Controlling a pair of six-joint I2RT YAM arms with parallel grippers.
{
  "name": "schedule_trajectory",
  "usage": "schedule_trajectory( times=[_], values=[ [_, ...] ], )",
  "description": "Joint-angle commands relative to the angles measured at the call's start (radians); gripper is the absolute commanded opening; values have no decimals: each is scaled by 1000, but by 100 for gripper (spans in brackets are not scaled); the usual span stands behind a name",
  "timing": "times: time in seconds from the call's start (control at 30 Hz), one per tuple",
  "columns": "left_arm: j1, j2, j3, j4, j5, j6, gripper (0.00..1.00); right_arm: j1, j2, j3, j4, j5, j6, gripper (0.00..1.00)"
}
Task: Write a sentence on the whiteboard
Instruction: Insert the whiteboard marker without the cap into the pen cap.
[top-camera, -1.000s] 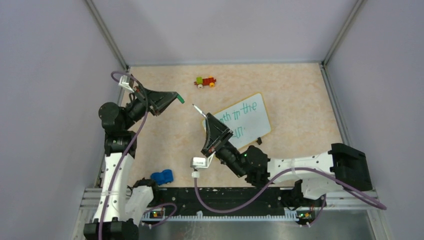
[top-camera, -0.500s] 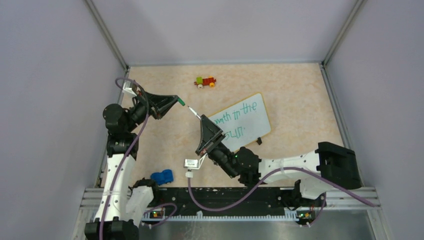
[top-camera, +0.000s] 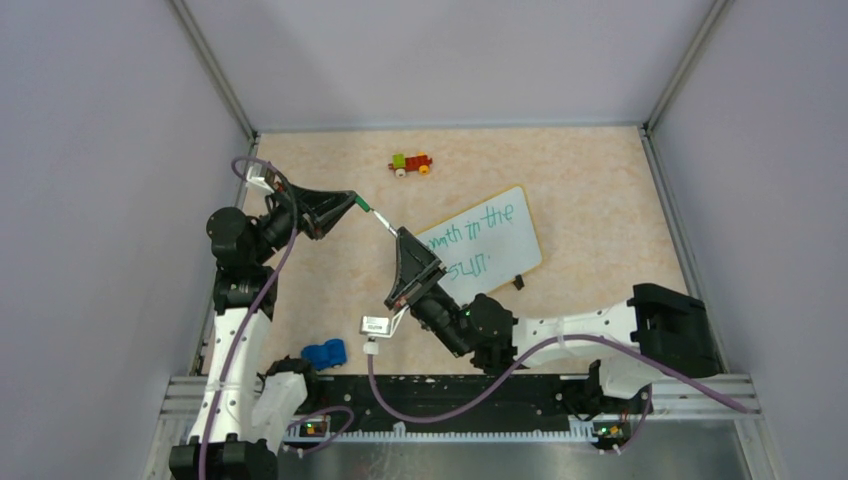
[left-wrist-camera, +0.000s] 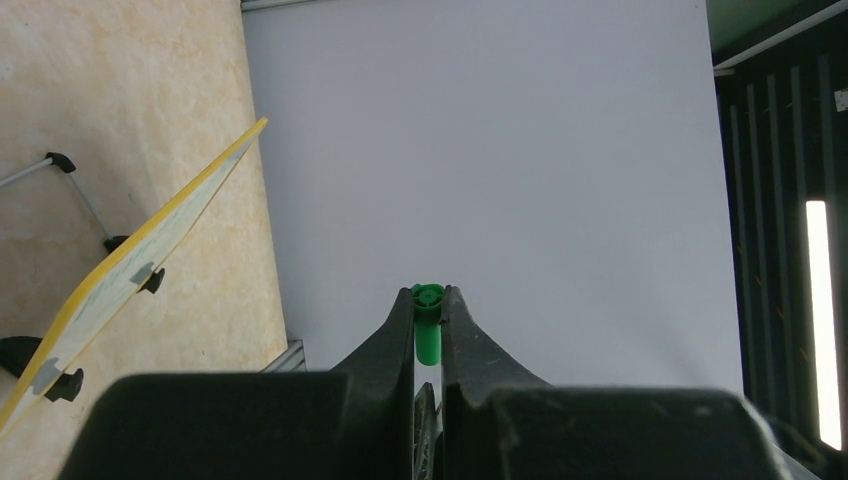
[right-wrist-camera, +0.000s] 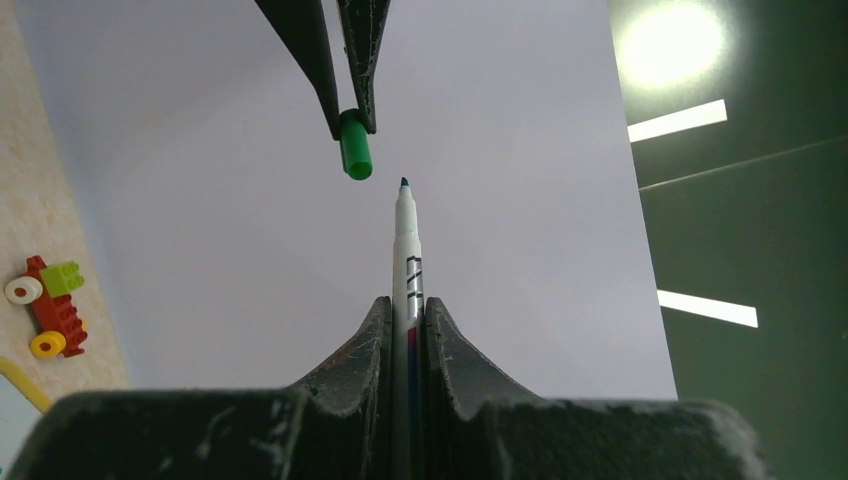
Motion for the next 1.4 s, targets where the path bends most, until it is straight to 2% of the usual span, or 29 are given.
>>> schedule_trajectory(
  times=[0.0,0.97,1.37],
  values=[
    [1,-19,30,26,-8,-10,0,18,7,28,4,25,16,0],
    [-16,-24,38,38,20,-2,0,18,29,62,-38,46,13,0],
    [-14,-13,37,43,7,12,0,20,-5,29,-31,56,2,0]
  ],
)
